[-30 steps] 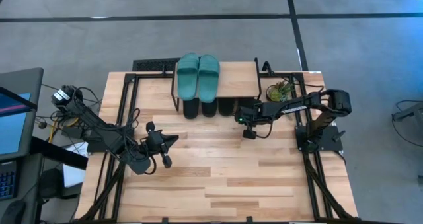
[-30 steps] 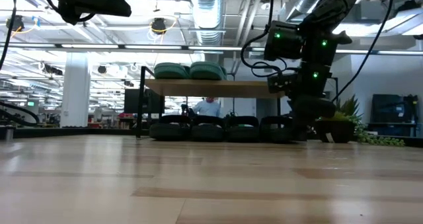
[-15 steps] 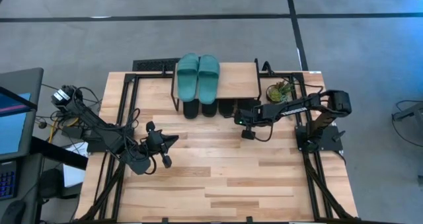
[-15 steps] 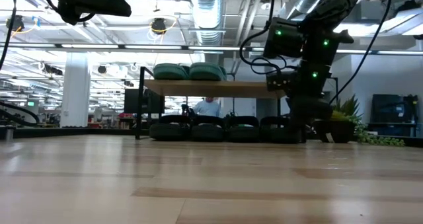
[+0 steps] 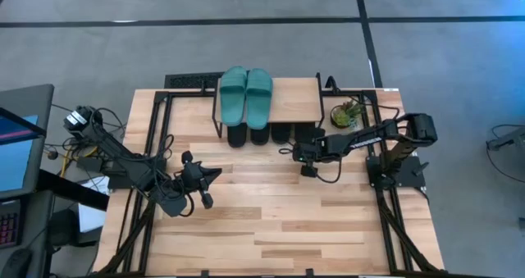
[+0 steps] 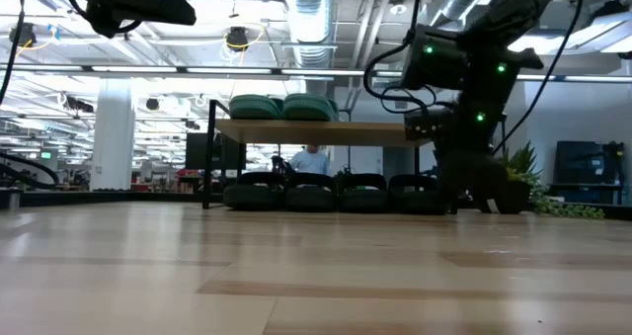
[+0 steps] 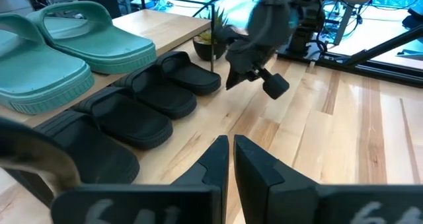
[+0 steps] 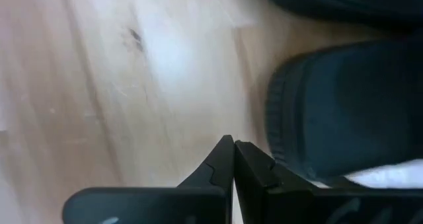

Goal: Pick and place slides into the shelf
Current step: Put the black slide under the shelf

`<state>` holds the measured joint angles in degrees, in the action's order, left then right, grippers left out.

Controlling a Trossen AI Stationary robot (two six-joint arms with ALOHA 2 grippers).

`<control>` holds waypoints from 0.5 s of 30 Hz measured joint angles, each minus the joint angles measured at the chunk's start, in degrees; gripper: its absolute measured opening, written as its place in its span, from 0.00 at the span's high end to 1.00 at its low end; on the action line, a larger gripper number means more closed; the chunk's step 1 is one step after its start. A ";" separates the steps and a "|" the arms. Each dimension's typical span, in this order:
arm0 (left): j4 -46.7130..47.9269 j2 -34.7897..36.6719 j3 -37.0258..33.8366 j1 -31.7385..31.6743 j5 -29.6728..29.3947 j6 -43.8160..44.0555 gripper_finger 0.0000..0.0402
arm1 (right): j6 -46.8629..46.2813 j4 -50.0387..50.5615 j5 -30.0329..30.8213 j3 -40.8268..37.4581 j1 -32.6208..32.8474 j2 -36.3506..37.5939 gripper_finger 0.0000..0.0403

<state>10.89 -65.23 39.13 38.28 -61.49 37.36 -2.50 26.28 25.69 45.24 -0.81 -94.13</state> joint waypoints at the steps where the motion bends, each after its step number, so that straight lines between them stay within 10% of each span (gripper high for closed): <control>1: 0.01 0.00 0.00 0.00 0.17 0.00 0.97 | -0.41 -0.07 2.20 -0.11 0.90 0.00 1.00; 15: 0.49 0.00 0.00 0.00 -0.11 0.40 0.97 | -1.59 -4.55 9.57 -2.75 3.40 0.00 1.00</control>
<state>11.38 -65.23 39.13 38.28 -61.60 37.76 -4.10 21.73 35.26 42.49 2.60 -94.13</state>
